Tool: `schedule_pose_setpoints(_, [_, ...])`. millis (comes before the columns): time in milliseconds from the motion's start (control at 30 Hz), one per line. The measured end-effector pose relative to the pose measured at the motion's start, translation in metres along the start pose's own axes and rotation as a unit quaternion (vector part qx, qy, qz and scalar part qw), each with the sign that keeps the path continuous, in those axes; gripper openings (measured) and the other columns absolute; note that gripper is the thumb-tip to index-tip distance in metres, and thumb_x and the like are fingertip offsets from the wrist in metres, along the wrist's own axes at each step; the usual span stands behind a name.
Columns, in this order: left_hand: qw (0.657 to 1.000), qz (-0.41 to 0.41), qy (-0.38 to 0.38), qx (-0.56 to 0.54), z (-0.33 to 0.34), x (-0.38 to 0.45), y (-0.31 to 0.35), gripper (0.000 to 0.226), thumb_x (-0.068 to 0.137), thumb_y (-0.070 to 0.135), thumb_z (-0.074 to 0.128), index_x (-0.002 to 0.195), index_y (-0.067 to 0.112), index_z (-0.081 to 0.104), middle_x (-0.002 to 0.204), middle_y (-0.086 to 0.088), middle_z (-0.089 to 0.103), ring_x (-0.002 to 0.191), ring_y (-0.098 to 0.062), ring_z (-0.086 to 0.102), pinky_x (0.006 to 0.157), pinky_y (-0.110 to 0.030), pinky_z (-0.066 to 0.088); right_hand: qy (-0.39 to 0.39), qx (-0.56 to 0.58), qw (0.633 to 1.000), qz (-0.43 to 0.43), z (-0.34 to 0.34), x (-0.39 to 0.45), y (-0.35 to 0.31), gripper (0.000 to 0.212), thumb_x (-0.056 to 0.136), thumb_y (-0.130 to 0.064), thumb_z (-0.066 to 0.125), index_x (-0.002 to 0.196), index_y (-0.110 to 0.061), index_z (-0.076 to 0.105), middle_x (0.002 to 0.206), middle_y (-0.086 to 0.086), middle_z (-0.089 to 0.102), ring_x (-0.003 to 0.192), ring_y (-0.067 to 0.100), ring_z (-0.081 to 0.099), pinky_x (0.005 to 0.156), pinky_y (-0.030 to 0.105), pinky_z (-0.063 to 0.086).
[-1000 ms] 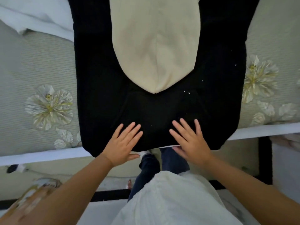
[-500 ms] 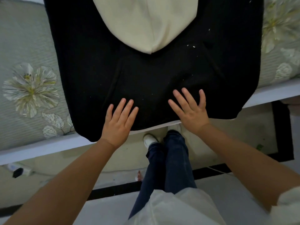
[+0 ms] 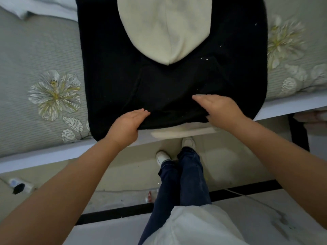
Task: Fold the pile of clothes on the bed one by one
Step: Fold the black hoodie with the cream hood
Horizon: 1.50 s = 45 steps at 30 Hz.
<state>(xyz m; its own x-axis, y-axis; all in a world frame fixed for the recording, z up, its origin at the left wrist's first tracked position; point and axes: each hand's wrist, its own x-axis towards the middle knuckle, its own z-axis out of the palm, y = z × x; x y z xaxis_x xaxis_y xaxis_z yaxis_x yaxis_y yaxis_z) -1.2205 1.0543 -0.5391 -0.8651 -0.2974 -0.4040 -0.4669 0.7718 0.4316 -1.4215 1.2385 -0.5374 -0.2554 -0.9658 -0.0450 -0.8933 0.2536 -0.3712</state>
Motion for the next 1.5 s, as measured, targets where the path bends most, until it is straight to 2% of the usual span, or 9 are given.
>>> schedule_pose_setpoints(167, [0.995,-0.059,-0.013,-0.083,-0.038,0.027,-0.002,0.051,0.080,-0.011,0.049,0.125,0.012,0.054,0.119,-0.013,0.059,0.110,-0.028,0.054,0.090,-0.028,0.039,0.018,-0.062,0.998,0.008,-0.024,0.018,-0.003,0.066,0.046,0.009,0.079,0.108,0.014,0.059,0.104,0.032,0.062,0.092,0.045,0.063,0.078,0.055,0.049])
schedule_pose_setpoints(333, [0.988,-0.070,-0.072,-0.119,-0.055,0.048,-0.004,0.039,0.080,-0.010,0.048,0.109,0.011,0.064,0.109,-0.008,0.061,0.104,-0.021,0.055,0.086,-0.022,0.039,-0.020,-0.190,0.981,-0.017,0.014,-0.006,-0.037,0.100,0.051,-0.062,0.077,0.122,0.002,0.048,0.123,0.021,0.058,0.112,0.035,0.056,0.084,0.063,0.042])
schedule_pose_setpoints(433, [0.983,-0.076,-0.119,-0.120,-0.064,0.055,-0.005,0.037,0.080,-0.008,0.048,0.105,0.013,0.065,0.099,-0.001,0.059,0.094,-0.013,0.053,0.082,-0.022,0.039,-0.081,-0.202,0.973,0.078,0.036,0.001,-0.056,0.119,0.039,-0.075,0.071,0.128,0.000,0.043,0.128,0.016,0.055,0.118,0.031,0.053,0.088,0.061,0.041])
schedule_pose_setpoints(600, [0.978,-0.086,-0.160,-0.104,-0.073,0.057,-0.005,0.038,0.078,-0.009,0.049,0.105,0.012,0.065,0.090,0.002,0.059,0.085,-0.012,0.052,0.072,-0.020,0.038,-0.070,-0.253,0.959,0.106,0.049,0.019,-0.049,0.090,0.047,-0.036,0.081,0.127,-0.012,0.046,0.129,0.007,0.055,0.120,0.025,0.053,0.097,0.056,0.036])
schedule_pose_setpoints(767, [0.994,-0.070,-0.084,-0.006,-0.044,0.026,-0.004,0.050,0.080,-0.003,0.054,0.127,0.012,0.051,0.121,-0.010,0.058,0.111,-0.026,0.053,0.092,-0.031,0.041,0.037,-0.235,0.971,-0.001,0.037,-0.001,-0.020,0.045,0.069,-0.001,0.050,0.112,0.004,0.062,0.117,0.021,0.061,0.109,0.035,0.059,0.087,0.055,0.046])
schedule_pose_setpoints(933, [0.993,0.003,0.092,0.079,-0.004,-0.007,0.004,0.047,0.043,-0.011,0.080,0.088,-0.010,0.066,0.076,-0.022,0.067,0.065,-0.036,0.066,0.064,-0.044,0.054,0.054,-0.182,0.979,0.078,0.021,-0.017,-0.013,0.058,0.048,0.013,0.072,0.105,0.010,0.063,0.109,0.025,0.064,0.100,0.042,0.061,0.082,0.064,0.042])
schedule_pose_setpoints(1067, [0.989,-0.052,0.067,0.122,0.020,-0.012,0.025,0.075,0.048,0.022,0.088,0.111,-0.006,0.060,0.108,-0.028,0.063,0.100,-0.046,0.060,0.085,-0.062,0.041,0.035,-0.135,0.985,0.102,0.018,-0.023,-0.029,0.067,0.036,0.014,0.078,0.101,0.013,0.063,0.105,0.029,0.064,0.096,0.046,0.061,0.077,0.065,0.043])
schedule_pose_setpoints(1200, [0.985,-0.044,0.082,0.148,0.038,-0.014,0.053,0.093,0.038,0.043,0.089,0.114,-0.002,0.059,0.115,-0.022,0.062,0.107,-0.039,0.059,0.081,-0.067,0.038,0.019,-0.103,0.989,0.106,0.007,-0.038,-0.040,0.068,0.032,0.014,0.079,0.099,0.016,0.063,0.101,0.030,0.065,0.091,0.045,0.064,0.071,0.059,0.049])
schedule_pose_setpoints(1500, [0.961,-0.145,0.214,0.095,0.036,-0.021,0.028,0.068,0.037,-0.022,0.074,0.104,-0.009,0.064,0.105,-0.027,0.065,0.100,-0.047,0.059,0.084,-0.069,0.034,0.020,-0.153,0.977,0.146,-0.011,-0.037,-0.016,0.067,0.037,0.021,0.076,0.102,0.016,0.061,0.105,0.032,0.063,0.095,0.048,0.061,0.077,0.063,0.045])
